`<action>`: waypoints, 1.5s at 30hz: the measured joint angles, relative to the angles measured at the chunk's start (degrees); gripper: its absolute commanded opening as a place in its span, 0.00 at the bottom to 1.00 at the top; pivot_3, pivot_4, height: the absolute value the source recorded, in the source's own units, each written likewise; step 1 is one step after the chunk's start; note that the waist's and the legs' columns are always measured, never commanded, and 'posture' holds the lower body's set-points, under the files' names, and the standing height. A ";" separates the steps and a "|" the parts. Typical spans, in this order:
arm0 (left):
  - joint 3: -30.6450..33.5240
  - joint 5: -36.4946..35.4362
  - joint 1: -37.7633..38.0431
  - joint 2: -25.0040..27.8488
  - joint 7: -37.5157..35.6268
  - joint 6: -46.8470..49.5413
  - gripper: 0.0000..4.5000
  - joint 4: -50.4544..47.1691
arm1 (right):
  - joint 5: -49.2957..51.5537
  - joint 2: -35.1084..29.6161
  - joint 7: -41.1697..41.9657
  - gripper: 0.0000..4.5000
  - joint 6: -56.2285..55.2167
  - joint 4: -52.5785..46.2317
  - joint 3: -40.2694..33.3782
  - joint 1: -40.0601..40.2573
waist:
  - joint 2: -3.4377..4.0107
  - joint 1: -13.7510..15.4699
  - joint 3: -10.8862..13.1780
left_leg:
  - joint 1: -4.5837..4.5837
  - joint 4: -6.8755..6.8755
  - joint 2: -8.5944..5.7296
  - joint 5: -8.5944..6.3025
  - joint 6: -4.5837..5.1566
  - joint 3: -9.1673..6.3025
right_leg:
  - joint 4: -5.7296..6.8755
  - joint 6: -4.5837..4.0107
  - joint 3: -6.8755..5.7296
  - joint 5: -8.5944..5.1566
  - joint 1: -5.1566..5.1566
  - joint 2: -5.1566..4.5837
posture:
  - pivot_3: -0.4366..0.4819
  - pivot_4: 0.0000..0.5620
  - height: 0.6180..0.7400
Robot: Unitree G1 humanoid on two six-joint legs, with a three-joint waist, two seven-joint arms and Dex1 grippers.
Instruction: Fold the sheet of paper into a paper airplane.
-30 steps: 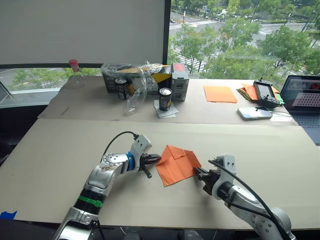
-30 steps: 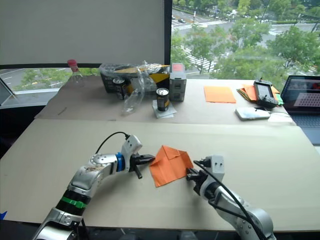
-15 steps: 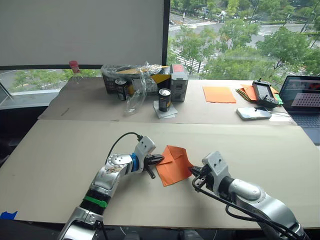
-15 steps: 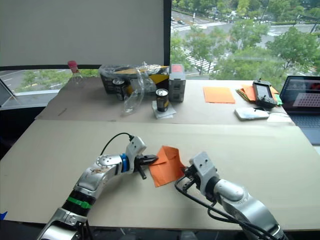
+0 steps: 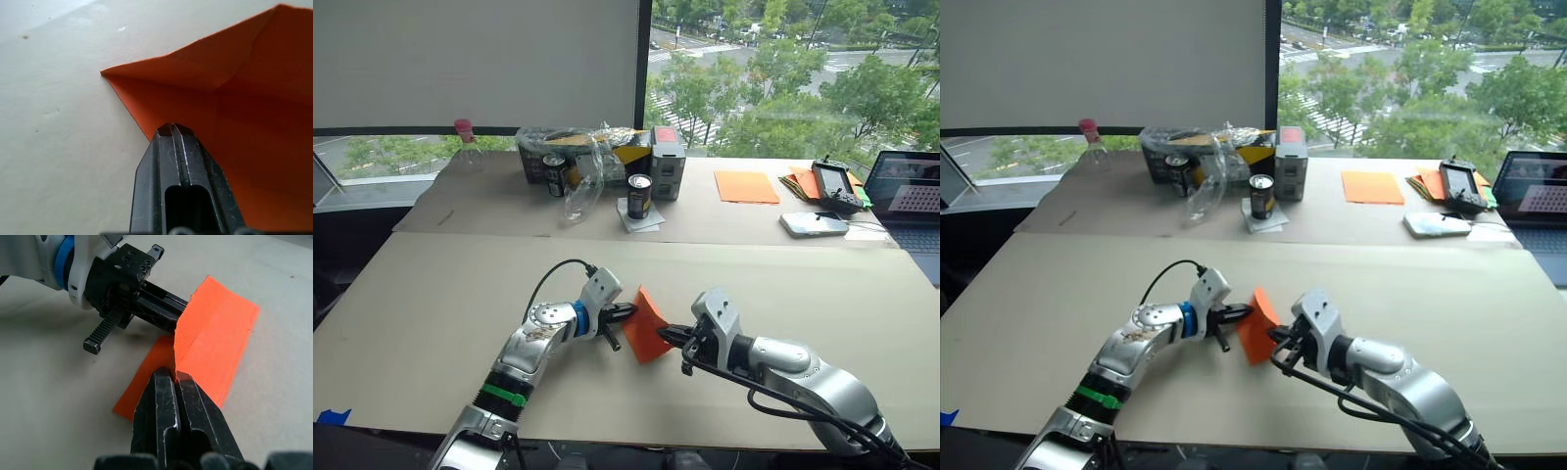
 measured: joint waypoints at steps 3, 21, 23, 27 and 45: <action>0.00 0.06 0.15 -0.04 0.31 -0.10 0.00 -0.14 | 0.24 -0.21 2.11 0.01 2.45 2.60 1.17 -1.47 | 0.00 -0.05 0.00 | 0.00 0.00 0.00 0.00 0.00 0.02 | 0.00 -0.19 0.01 0.11 0.00 -0.01 | 0.48 0.27 0.93; 1.74 -0.44 1.55 -0.40 3.27 0.57 0.00 -2.13 | -4.94 1.17 7.34 0.01 3.79 9.69 5.55 -5.91 | 0.01 -0.16 0.00 | 0.02 0.00 0.00 0.00 0.00 0.01 | 0.05 -0.19 0.00 0.12 -0.03 0.01 | 0.48 0.27 0.93; 3.30 -0.79 1.58 -0.36 4.51 1.08 0.00 -2.13 | -5.02 1.88 7.22 0.01 3.99 10.11 5.50 -5.85 | 0.00 -0.29 0.00 | 0.00 0.00 0.01 0.00 0.00 0.00 | 0.08 -0.20 0.00 0.12 -0.08 0.02 | 0.48 0.27 0.93; 5.92 -0.92 0.88 2.69 5.21 2.82 0.00 -2.28 | -5.00 2.78 6.98 0.01 4.63 10.69 4.90 -5.86 | 0.00 -0.57 0.01 | -0.01 -0.01 0.02 0.00 0.00 -0.02 | 0.11 -0.24 -0.01 0.15 -0.11 0.04 | 0.48 0.27 0.93; -2.06 0.61 -5.28 -0.80 3.43 5.56 0.00 -1.24 | -5.49 4.31 6.34 0.01 6.26 10.01 3.88 -5.45 | -0.01 -0.87 0.01 | -0.06 0.00 -0.01 0.01 -0.02 -0.02 | 0.09 -0.24 -0.01 0.16 -0.12 0.02 | 0.48 0.27 0.93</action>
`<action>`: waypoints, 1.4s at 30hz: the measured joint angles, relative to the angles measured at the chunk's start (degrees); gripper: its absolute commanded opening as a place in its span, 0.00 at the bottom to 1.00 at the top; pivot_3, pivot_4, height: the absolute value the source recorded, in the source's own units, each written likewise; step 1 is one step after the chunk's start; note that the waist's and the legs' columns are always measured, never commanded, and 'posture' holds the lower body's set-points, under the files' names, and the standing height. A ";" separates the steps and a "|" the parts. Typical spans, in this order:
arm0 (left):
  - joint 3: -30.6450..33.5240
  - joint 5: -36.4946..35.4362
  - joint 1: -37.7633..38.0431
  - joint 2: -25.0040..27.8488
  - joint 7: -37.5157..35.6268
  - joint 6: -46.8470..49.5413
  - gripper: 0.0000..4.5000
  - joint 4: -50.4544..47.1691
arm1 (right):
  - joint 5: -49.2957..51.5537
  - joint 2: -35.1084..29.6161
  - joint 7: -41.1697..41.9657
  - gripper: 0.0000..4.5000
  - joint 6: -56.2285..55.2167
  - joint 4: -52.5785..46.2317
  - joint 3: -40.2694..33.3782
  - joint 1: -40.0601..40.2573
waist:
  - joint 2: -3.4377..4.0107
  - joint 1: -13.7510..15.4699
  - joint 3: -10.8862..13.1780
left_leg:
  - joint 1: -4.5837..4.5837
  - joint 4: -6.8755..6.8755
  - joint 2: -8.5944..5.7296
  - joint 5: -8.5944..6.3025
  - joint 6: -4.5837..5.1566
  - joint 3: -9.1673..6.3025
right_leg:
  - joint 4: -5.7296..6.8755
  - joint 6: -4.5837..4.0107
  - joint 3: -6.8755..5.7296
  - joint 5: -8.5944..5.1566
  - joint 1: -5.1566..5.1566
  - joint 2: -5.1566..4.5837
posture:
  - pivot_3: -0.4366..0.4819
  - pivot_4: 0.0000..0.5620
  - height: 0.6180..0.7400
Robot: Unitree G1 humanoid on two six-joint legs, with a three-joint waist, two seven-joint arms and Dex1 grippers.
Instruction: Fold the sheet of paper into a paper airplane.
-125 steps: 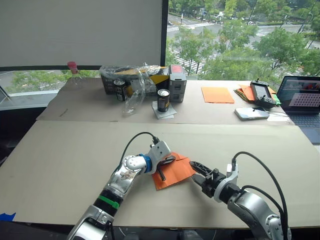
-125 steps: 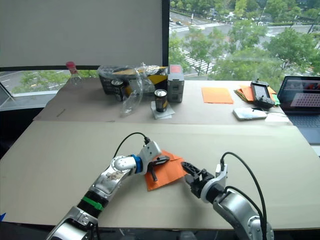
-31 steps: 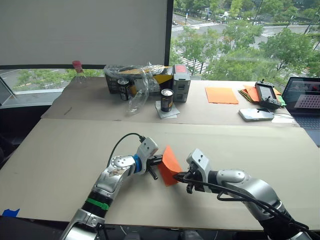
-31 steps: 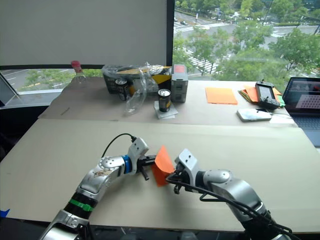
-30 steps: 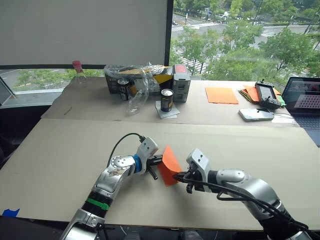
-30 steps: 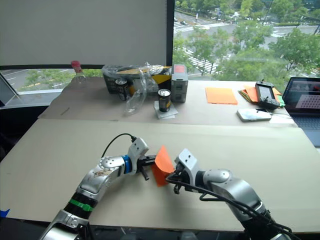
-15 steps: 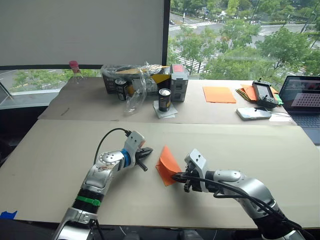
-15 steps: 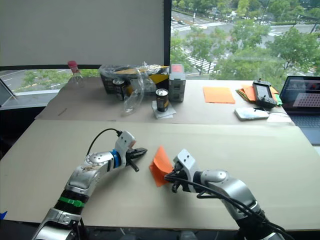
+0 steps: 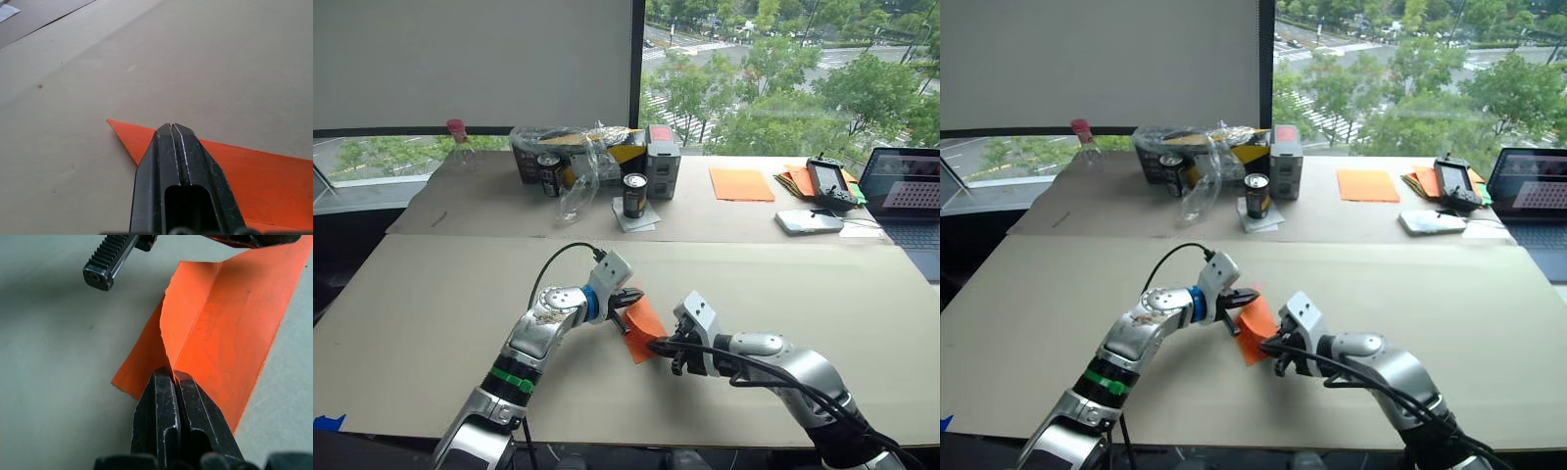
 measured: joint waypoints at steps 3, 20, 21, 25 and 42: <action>-1.32 0.90 -0.03 0.11 -0.93 -0.19 0.00 1.00 | -0.19 0.00 -0.53 0.01 0.11 -0.76 -0.41 0.75 | 0.00 0.03 0.00 | -0.02 0.00 0.00 0.00 0.00 0.00 | -0.01 0.00 0.00 0.00 0.00 0.00 | 0.48 0.27 0.93; -2.70 2.74 -1.27 -0.62 -2.26 -1.23 0.00 2.87 | 16.39 1.67 -2.37 0.67 10.74 -8.92 -16.63 0.31 | 0.00 0.62 0.00 | 0.08 0.02 0.01 0.00 0.00 0.00 | 0.03 0.14 0.00 -0.08 0.07 0.02 | 0.48 0.27 0.93; -2.71 2.77 -1.26 -0.72 -2.27 -1.24 0.00 2.84 | 16.06 1.95 -3.09 0.61 10.61 -8.14 -16.51 0.07 | 0.00 0.70 0.00 | 0.06 0.02 0.00 0.00 0.00 0.00 | 0.02 0.03 0.00 -0.02 0.06 0.01 | 0.48 0.27 0.93; -2.77 2.99 -1.03 -0.75 -2.20 -1.09 0.00 2.26 | 10.88 2.65 -6.32 0.32 8.62 -4.37 -13.46 0.15 | 0.01 0.70 -0.01 | -0.02 0.02 -0.04 0.00 0.00 0.01 | -0.01 0.01 0.00 0.00 0.01 -0.04 | 0.48 0.27 0.93; 2.39 -0.79 8.17 -1.21 0.45 3.04 0.00 -6.61 | -1.60 5.55 -9.71 0.01 1.84 -1.37 -2.61 2.10 | 0.02 -0.46 -0.03 | 0.26 0.02 0.04 0.00 0.00 0.01 | 0.11 0.09 0.02 -0.05 0.15 0.02 | 0.48 0.27 0.93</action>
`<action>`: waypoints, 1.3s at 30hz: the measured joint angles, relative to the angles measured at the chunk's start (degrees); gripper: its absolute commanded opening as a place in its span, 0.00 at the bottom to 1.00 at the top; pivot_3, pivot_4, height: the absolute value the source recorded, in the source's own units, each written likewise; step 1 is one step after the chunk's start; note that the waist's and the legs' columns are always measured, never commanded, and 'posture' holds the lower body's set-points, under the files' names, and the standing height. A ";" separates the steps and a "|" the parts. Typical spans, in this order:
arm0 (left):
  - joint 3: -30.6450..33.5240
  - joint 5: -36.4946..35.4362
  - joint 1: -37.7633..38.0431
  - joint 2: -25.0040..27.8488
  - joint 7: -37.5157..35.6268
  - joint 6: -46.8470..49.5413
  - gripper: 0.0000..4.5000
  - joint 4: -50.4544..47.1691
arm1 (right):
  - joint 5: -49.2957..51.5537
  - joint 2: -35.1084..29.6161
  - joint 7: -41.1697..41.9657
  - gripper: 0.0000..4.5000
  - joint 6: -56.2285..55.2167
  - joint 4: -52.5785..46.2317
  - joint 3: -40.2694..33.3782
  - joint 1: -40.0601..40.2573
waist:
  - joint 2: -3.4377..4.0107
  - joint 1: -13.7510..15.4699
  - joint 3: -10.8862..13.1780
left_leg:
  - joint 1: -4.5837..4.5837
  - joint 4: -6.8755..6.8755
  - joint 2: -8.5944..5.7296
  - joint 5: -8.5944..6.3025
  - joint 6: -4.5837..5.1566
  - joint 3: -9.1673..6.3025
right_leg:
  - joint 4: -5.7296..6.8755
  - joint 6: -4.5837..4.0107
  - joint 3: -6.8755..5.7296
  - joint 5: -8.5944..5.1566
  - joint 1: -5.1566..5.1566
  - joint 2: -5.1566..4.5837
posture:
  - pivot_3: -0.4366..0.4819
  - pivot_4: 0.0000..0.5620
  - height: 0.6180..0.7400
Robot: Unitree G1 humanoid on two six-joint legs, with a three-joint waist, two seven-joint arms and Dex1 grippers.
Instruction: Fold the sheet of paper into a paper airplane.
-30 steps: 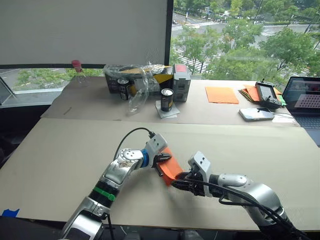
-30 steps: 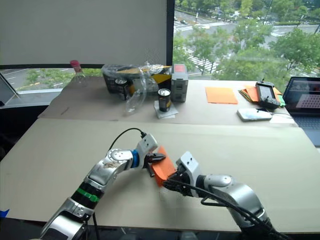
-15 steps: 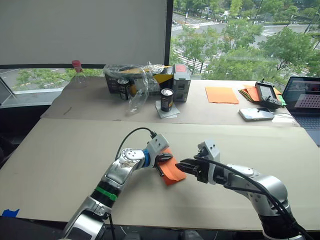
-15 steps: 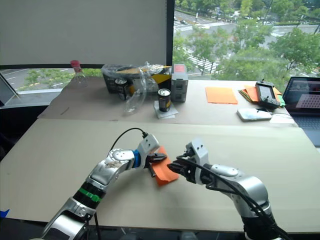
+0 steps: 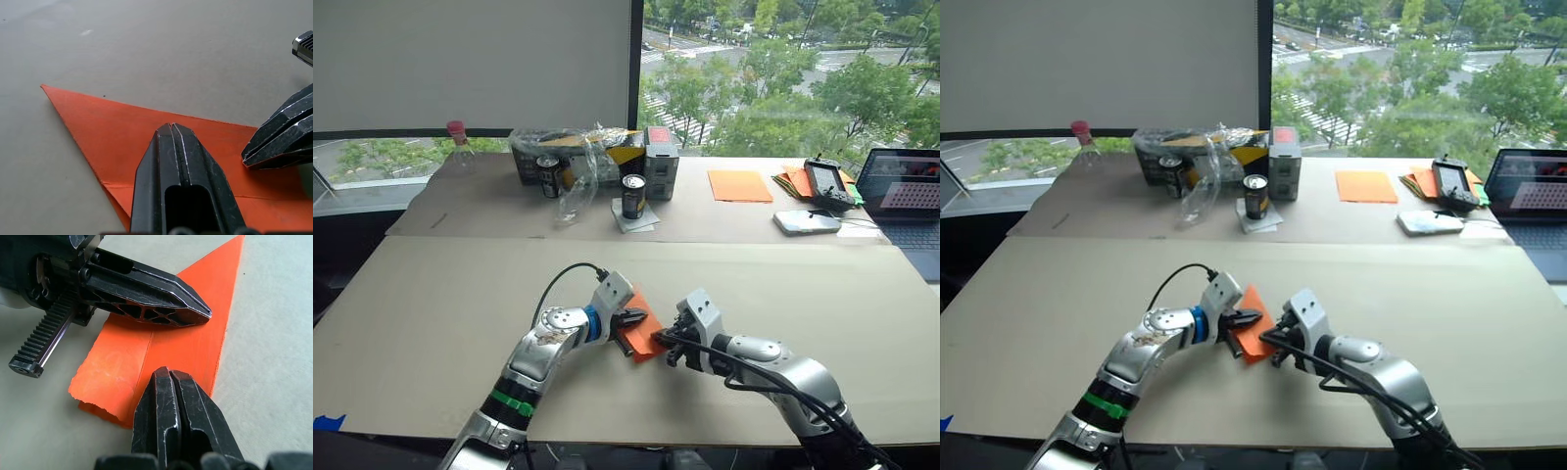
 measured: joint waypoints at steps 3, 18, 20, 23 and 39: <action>1.52 -1.43 3.22 1.20 -0.02 1.00 0.00 -3.48 | 0.00 0.73 -0.21 0.01 0.28 0.26 0.00 -0.22 | 0.00 -0.40 0.00 | 0.07 0.00 0.00 0.00 0.00 0.00 | 0.23 -0.05 0.01 -0.03 -0.01 0.00 | 0.48 0.27 0.93; 0.76 -4.88 4.99 5.50 -2.79 1.96 0.00 -6.40 | -2.45 -4.69 -0.12 0.01 2.08 0.26 -1.37 -5.83 | 0.00 -0.32 0.01 | 0.06 0.00 -0.02 0.00 0.00 0.00 | 0.35 0.12 0.01 -0.20 -0.08 -0.01 | 0.48 0.27 0.93; 0.60 -4.86 4.85 5.59 -2.65 1.59 0.00 -6.13 | -4.50 -9.61 1.38 0.01 2.19 0.22 0.00 -6.81 | 0.00 -0.31 0.01 | 0.05 0.00 -0.03 0.00 0.00 0.00 | 0.34 0.12 0.01 -0.21 -0.08 -0.01 | 0.48 0.27 0.93; 0.59 -4.85 4.52 5.87 -2.51 0.87 0.00 -5.47 | -5.72 -14.33 4.18 0.01 3.49 -1.28 3.61 -7.03 | 0.00 -0.37 0.01 | 0.06 0.00 -0.01 0.00 0.00 0.00 | 0.34 0.16 0.01 -0.24 -0.09 0.01 | 0.48 0.27 0.93; 0.65 -4.89 1.80 6.49 -3.04 0.51 0.00 -2.27 | -0.38 -4.26 8.18 0.01 8.77 -1.49 4.65 -7.09 | 0.00 -0.49 0.01 | 0.08 -0.01 0.00 0.00 0.00 -0.02 | 0.37 0.13 0.01 -0.23 -0.09 0.02 | 0.48 0.27 0.93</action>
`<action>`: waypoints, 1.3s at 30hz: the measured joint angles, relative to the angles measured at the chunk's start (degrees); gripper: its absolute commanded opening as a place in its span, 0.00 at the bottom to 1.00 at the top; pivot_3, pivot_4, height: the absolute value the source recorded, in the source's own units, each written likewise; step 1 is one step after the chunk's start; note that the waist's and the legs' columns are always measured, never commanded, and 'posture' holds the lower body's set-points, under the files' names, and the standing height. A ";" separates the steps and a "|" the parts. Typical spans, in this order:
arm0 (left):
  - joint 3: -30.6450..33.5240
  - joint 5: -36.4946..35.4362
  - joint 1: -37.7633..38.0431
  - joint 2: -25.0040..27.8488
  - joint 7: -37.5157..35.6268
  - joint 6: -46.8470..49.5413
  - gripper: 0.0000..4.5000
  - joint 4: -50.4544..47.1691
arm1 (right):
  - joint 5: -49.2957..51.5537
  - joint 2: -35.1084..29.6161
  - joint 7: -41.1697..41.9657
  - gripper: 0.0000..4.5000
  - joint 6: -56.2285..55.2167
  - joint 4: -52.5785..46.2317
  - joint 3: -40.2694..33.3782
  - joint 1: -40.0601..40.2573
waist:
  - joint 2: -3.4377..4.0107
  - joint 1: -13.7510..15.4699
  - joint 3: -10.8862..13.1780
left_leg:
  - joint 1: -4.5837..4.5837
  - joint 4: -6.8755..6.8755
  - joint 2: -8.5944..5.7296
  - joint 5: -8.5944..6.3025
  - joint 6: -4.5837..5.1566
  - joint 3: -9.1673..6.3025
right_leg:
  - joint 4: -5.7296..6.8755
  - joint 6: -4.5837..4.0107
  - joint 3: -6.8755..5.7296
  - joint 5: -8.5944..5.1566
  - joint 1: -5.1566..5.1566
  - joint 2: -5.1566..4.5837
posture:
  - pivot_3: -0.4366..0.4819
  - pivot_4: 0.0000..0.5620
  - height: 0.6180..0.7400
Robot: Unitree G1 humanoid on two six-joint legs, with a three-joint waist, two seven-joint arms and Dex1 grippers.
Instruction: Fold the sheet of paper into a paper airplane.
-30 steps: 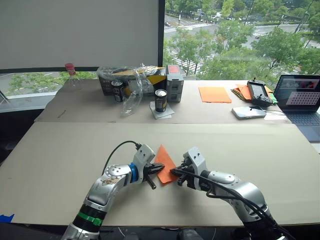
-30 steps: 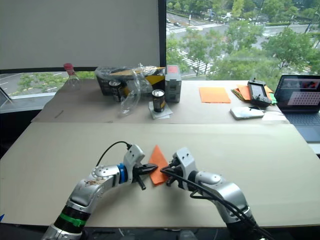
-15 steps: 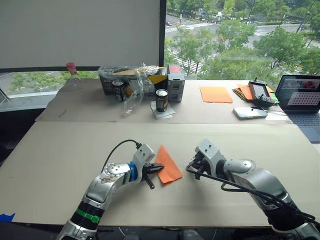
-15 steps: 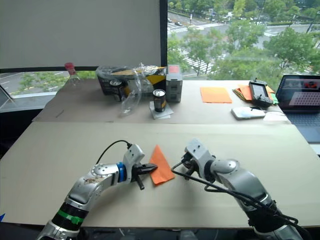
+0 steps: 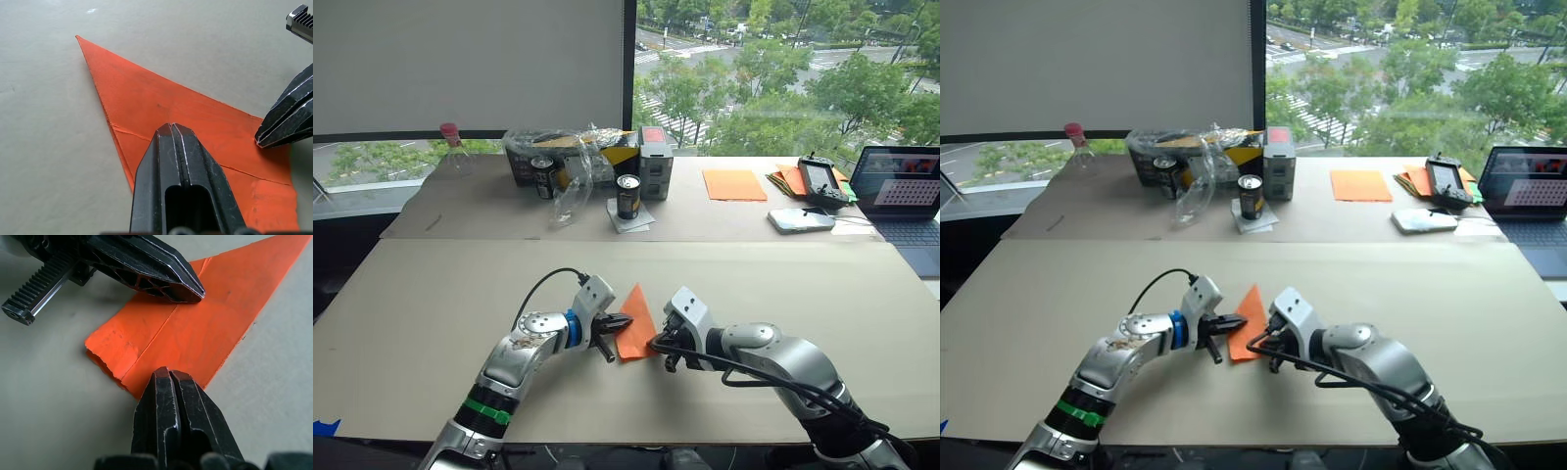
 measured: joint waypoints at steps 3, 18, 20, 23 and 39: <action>-0.06 0.00 0.12 0.68 -0.26 -0.14 0.00 -0.25 | 1.43 1.50 0.03 0.01 1.51 0.56 -0.89 0.04 | 0.00 -0.03 0.00 | 0.00 0.00 0.00 0.00 0.00 0.00 | 0.01 0.00 0.00 -0.01 -0.01 0.00 | 0.48 0.27 0.93; -0.13 0.02 0.46 -0.03 0.71 -0.29 0.00 -0.55 | -7.01 5.71 -2.45 0.01 -13.93 17.98 -2.92 -8.67 | 0.01 0.14 0.00 | -0.01 0.00 -0.02 0.00 0.00 0.02 | 0.01 -0.12 0.01 0.07 -0.02 -0.02 | 0.48 0.27 0.93; -0.21 0.04 0.43 -0.07 0.84 -0.59 0.00 -0.48 | -8.21 7.44 -2.42 0.01 -15.70 21.04 -2.16 -8.88 | 0.01 0.15 0.01 | -0.02 0.00 -0.02 0.00 0.00 0.02 | 0.01 -0.26 0.01 0.15 -0.02 -0.02 | 0.48 0.27 0.93; -0.40 0.15 0.47 -0.06 1.14 -0.76 0.00 -0.54 | -10.36 9.02 -2.83 0.01 -19.84 24.41 -1.97 -9.19 | 0.02 0.15 0.01 | -0.01 0.00 -0.02 0.00 -0.01 0.02 | 0.01 -0.28 0.01 0.17 -0.02 -0.03 | 0.48 0.27 0.93; -0.56 0.40 1.16 -0.11 2.71 -0.72 0.00 -1.55 | -17.69 15.14 -4.51 0.01 -32.42 39.68 -1.96 -15.50 | 0.03 -0.03 0.00 | 0.06 0.00 -0.01 0.01 -0.02 0.02 | 0.06 -0.31 0.01 0.19 0.01 -0.01 | 0.48 0.27 0.93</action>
